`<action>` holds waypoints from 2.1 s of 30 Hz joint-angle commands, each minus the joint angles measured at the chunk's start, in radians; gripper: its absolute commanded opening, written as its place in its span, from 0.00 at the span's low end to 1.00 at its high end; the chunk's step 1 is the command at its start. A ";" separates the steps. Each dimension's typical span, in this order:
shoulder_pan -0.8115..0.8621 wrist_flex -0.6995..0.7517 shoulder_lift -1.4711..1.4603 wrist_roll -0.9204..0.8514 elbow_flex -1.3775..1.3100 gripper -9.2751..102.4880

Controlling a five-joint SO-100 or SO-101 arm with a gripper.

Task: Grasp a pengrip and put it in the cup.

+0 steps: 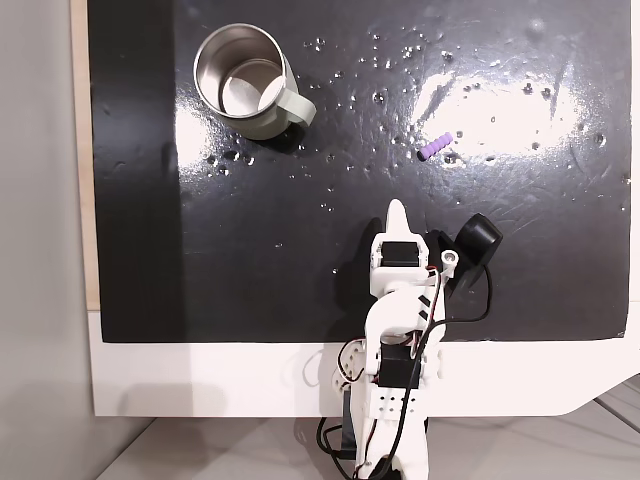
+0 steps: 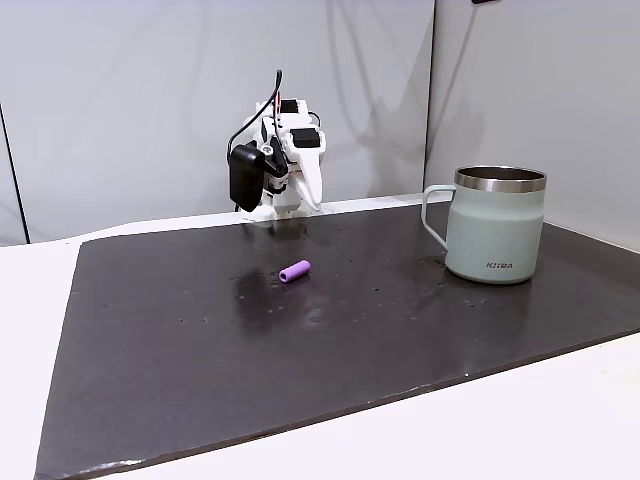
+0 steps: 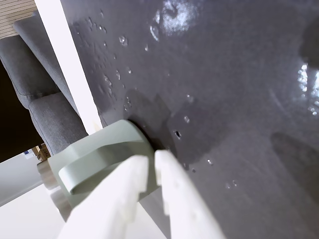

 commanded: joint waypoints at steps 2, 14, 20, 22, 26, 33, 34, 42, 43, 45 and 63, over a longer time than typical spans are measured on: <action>-0.115 -0.009 0.006 -0.077 -0.003 0.08; -0.092 0.020 0.006 -0.084 -0.054 0.08; -0.031 0.060 -0.012 -0.175 -0.198 0.08; -0.012 0.077 -0.100 -0.175 -0.291 0.08; 0.034 0.092 -0.318 -0.192 -0.462 0.08; 0.084 0.071 -0.566 -0.302 -0.646 0.08; 0.087 0.071 -0.614 -0.305 -0.680 0.08; 0.115 0.080 -0.976 -0.388 -0.931 0.08; 0.123 0.077 -1.008 -0.405 -0.946 0.08; 0.140 0.063 -1.068 -0.443 -0.966 0.08; 0.209 -0.012 -1.542 -0.647 -1.129 0.26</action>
